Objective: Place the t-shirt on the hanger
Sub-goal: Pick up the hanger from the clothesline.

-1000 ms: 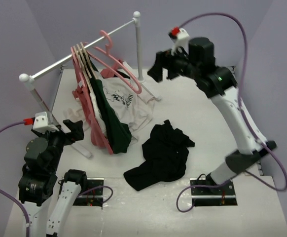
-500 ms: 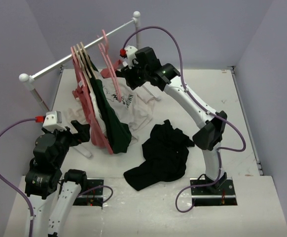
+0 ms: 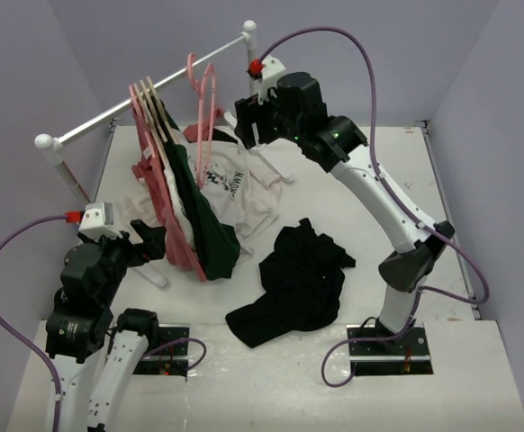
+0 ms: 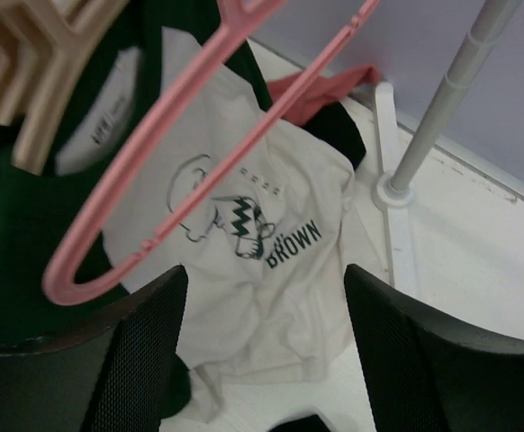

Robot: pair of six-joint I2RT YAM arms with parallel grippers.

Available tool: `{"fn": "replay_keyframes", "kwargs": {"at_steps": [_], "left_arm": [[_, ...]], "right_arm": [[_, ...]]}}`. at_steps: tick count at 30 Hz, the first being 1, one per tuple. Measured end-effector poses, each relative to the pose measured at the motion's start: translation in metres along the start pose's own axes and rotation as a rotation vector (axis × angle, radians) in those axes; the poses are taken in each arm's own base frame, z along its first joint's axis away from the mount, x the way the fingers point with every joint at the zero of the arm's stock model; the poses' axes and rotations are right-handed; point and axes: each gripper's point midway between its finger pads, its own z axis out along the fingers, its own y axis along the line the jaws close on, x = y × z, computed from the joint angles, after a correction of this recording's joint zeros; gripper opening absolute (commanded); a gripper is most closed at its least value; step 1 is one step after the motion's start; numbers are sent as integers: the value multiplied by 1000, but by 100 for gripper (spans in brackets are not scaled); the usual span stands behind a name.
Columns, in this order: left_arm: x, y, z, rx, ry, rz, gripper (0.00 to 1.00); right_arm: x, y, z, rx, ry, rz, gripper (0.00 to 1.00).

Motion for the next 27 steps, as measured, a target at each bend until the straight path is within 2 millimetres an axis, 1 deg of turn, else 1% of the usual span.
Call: {"fn": "replay_keyframes", "kwargs": {"at_steps": [2,4,5,7,9,10,11,13,15,16,18,19,20,22,27], "left_arm": [[0,0,0,2,1,0,100],[1,-1,0,4,2,0,100],[1,-1,0,5,3,0,100],[2,-1,1,7,6,0,100],[3,-1,2,9,9,0,100],[3,-1,2,10,10,0,100],[3,-2,2,12,10,0,100],[3,-2,2,12,10,0,100],[3,-2,1,13,10,0,100],[3,-2,1,13,9,0,100],[3,-2,1,14,7,0,100],[3,-2,1,16,7,0,100],[3,-2,1,17,6,0,100],[3,-3,1,18,6,0,100],[3,-3,1,19,6,0,100]], "right_arm": [[-19,12,-15,-24,-61,21,79],[-31,26,-23,-53,-101,33,80],[-33,35,-25,-69,-110,40,80],[-33,49,-20,-88,-108,50,80],[-30,59,-8,-87,-99,55,79],[-26,61,0,-74,-89,54,76],[-19,64,8,-67,-73,52,76],[-4,65,23,-36,-34,43,69],[13,61,37,-2,5,29,60],[20,58,42,17,23,19,52],[36,50,51,56,57,-3,32],[42,47,54,70,71,-10,23],[48,42,55,90,85,-26,23],[57,37,58,108,106,-46,18],[70,30,63,132,131,-75,18]]}}
